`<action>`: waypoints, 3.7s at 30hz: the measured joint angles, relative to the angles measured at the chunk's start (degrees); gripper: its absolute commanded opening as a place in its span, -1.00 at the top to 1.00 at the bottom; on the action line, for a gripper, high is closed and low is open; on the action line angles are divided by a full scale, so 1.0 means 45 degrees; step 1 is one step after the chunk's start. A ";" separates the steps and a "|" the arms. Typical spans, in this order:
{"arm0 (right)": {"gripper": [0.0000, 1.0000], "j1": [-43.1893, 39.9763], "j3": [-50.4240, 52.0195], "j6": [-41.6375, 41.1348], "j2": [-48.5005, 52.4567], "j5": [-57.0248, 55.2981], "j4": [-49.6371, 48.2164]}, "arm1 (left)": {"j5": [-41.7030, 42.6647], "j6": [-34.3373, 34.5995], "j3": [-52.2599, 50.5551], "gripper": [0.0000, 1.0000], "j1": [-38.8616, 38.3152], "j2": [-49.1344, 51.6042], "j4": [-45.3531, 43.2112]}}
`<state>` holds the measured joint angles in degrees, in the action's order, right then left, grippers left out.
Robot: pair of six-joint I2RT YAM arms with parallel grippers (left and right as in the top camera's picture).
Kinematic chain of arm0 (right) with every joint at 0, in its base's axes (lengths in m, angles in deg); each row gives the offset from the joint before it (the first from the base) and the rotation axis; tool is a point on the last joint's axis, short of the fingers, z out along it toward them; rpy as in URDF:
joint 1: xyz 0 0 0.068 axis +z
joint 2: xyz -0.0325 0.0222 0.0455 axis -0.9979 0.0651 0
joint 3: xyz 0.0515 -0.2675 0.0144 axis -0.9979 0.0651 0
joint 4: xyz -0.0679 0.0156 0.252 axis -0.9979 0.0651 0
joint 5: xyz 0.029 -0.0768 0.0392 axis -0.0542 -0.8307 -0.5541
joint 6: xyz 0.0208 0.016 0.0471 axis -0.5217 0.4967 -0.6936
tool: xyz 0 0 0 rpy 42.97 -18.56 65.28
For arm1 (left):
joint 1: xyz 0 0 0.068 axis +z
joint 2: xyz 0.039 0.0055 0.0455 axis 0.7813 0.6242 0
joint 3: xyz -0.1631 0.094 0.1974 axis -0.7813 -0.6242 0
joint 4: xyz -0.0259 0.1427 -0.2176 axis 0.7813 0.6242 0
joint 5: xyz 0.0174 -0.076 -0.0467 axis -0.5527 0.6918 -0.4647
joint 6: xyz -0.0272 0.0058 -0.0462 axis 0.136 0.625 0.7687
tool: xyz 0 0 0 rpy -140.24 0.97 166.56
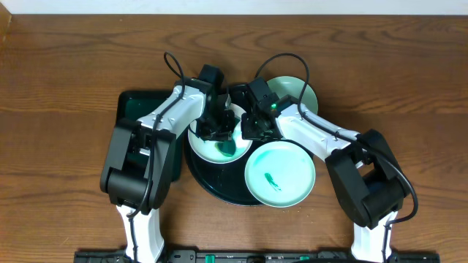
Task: Clean dirty plates on tray and stack at the side
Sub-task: 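Scrub the white plate with the sponge in the left gripper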
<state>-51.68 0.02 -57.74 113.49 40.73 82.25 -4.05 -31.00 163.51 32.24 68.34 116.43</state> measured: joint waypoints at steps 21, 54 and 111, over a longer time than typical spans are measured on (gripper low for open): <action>0.97 0.0000 0.0000 0.0000 0.0005 0.0131 -0.0010 | -0.6581 0.2375 0.0539 0.86 -0.0427 -0.0063 -0.0199; 0.98 0.0029 0.0000 0.0189 0.0034 0.0495 0.0107 | -0.4245 0.1141 -0.0136 0.85 -0.0306 -0.0636 0.1093; 0.97 -0.1132 -0.0044 0.1404 0.0573 0.3842 -0.0121 | -0.5566 0.2623 0.0155 0.86 0.0238 -0.0631 0.1020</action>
<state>-56.77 -0.18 -51.43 116.07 58.02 81.70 -29.10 -19.19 164.21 33.31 65.50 121.02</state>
